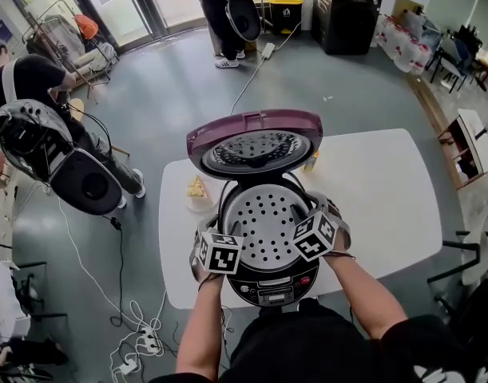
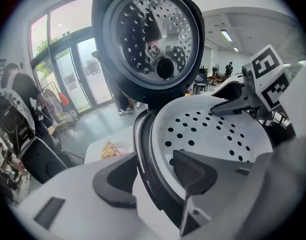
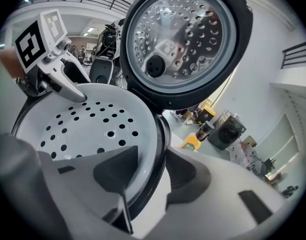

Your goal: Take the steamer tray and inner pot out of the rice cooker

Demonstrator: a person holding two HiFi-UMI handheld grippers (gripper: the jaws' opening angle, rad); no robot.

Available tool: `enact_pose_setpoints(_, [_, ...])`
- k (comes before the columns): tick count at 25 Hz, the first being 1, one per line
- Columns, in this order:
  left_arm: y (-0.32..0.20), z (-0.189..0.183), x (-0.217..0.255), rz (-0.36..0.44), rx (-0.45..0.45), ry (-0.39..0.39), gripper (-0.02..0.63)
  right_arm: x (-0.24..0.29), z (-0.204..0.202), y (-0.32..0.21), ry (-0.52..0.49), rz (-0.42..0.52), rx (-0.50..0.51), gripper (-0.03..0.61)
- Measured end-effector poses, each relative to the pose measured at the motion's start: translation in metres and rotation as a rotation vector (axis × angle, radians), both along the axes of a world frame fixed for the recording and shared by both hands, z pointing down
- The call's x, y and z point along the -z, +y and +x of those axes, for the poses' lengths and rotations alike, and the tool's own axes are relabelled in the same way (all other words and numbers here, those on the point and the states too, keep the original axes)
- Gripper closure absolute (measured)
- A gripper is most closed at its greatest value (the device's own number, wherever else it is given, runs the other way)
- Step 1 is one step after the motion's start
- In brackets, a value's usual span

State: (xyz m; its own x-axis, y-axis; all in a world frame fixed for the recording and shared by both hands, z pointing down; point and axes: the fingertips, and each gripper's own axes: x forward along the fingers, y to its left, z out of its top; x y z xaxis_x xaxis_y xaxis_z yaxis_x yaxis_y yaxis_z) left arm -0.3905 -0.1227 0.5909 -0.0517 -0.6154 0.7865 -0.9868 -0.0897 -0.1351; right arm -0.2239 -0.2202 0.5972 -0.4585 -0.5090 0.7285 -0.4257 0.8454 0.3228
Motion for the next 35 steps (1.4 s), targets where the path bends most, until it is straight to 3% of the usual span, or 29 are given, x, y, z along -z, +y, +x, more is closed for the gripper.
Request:
enact_pose_setpoints(8, [0.000,-0.003,0.009,0.030,-0.006,-0.043,0.456,0.011,-0.010,0.007,-0.023,0.056,0.037,0.469])
enact_pose_setpoints(12, [0.001,-0.002,0.020,0.058,-0.008,-0.059,0.470,0.020,-0.009,0.010,-0.042,0.068,0.037,0.471])
enact_pose_setpoints(16, [0.001,-0.002,0.038,0.100,-0.010,-0.096,0.526,0.037,-0.012,0.011,-0.071,0.097,0.037,0.472])
enact_pose_setpoints(25, [0.008,0.003,0.077,0.191,-0.026,-0.125,0.532,0.074,-0.005,0.019,-0.129,0.164,0.021,0.474])
enact_pose_setpoints(35, [0.008,0.019,0.114,0.265,-0.113,-0.137,0.532,0.109,0.016,0.030,-0.169,0.229,-0.054,0.474])
